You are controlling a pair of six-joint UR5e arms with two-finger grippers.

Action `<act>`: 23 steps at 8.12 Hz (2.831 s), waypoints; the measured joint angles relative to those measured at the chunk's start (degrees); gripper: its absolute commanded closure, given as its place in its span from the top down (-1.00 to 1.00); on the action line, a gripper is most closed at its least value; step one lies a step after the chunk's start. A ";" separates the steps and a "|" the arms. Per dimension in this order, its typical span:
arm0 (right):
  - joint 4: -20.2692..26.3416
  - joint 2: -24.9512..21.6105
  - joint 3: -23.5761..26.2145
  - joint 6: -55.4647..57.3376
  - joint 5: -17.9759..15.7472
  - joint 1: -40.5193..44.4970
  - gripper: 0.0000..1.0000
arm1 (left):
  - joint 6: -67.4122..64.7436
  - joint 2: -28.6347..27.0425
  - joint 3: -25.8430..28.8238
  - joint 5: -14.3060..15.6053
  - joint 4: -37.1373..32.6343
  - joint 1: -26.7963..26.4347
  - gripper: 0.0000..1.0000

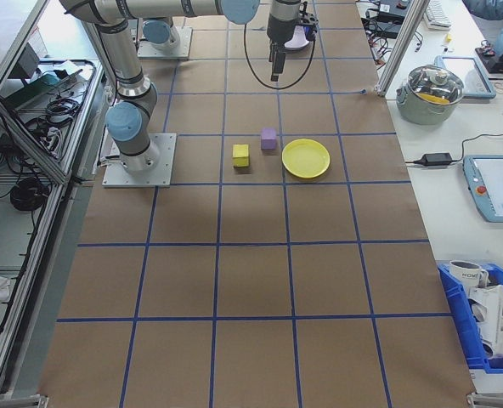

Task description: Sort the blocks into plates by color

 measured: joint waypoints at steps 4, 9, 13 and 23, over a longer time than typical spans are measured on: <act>-0.18 0.04 -1.62 -0.13 -0.47 -0.09 1.00 | 0.01 0.02 -0.02 0.00 0.00 0.00 1.00; -0.99 3.73 -1.12 -6.78 -1.24 -8.66 1.00 | -0.20 -0.39 0.04 -0.05 -0.17 -0.31 1.00; -15.08 4.91 16.71 -11.83 -0.18 -11.67 1.00 | -0.11 -1.31 -0.01 0.18 -0.72 -1.13 1.00; -23.17 12.18 33.49 -12.10 -0.83 -11.52 -0.28 | 0.19 -1.52 -0.11 0.86 -2.22 -4.74 1.00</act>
